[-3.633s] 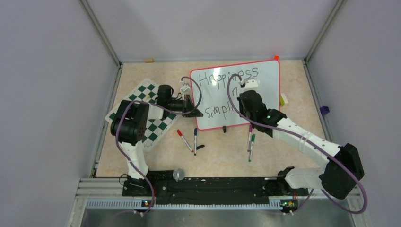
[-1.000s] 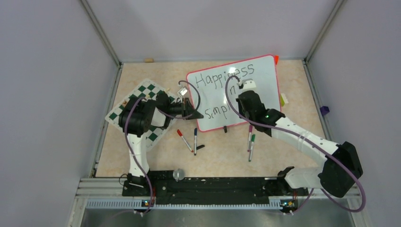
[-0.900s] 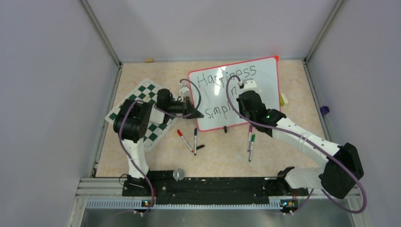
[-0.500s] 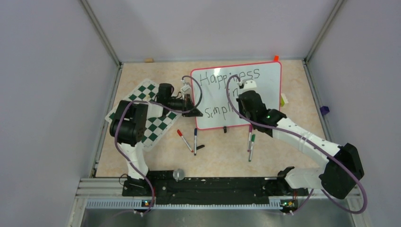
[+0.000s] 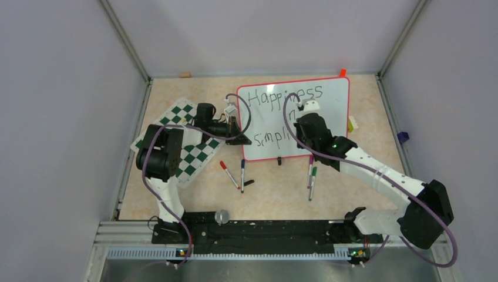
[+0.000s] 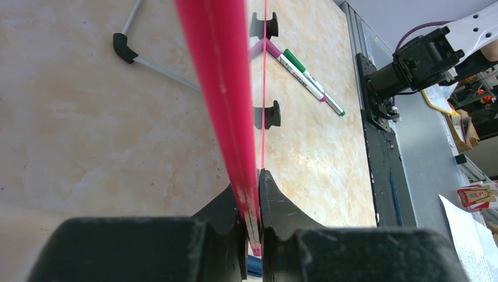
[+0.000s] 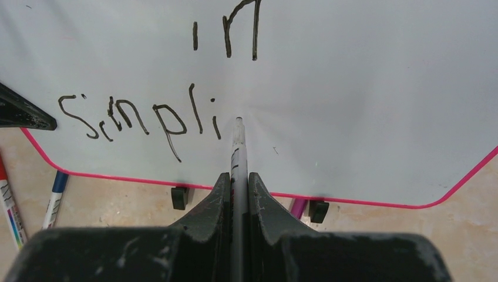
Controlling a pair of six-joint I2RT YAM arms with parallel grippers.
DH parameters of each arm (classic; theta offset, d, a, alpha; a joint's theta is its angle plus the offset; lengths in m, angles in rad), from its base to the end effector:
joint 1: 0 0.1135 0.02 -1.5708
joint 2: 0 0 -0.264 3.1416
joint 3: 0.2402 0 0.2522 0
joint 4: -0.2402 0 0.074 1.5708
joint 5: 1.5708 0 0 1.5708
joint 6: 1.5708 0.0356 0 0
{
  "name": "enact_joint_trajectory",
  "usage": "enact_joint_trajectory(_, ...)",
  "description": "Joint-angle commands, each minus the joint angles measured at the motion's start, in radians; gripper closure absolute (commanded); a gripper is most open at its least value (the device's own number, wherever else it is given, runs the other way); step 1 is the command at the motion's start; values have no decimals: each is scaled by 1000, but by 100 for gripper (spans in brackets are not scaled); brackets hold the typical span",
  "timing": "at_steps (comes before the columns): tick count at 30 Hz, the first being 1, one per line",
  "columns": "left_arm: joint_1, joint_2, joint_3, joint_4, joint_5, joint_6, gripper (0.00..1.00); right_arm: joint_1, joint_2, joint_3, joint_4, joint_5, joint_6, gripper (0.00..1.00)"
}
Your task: Write a sentence on the whiteboard
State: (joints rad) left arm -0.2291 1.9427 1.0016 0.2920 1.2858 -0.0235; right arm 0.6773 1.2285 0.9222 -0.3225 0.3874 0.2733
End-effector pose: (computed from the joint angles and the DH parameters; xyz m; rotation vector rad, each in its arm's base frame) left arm 0.3580 -0.1186 0.1460 0.9058 1.8335 -1.5443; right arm 0.2185 0.1584 0.2826 -0.2198 2.1380 0.1253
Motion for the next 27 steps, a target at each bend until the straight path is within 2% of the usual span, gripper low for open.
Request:
enact_joint_trajectory(1, -16, 43, -28, -113, -38, 118, 100, 12, -11, -13, 11, 32, 25, 100)
enact_joint_trajectory(17, -16, 45, -28, -114, -35, 117, 100, 24, 61, 4, 52, 86, 22, 100)
enact_joint_trajectory(27, -16, 44, -27, -116, -34, 118, 100, 25, 84, 8, 94, 53, 1, 100)
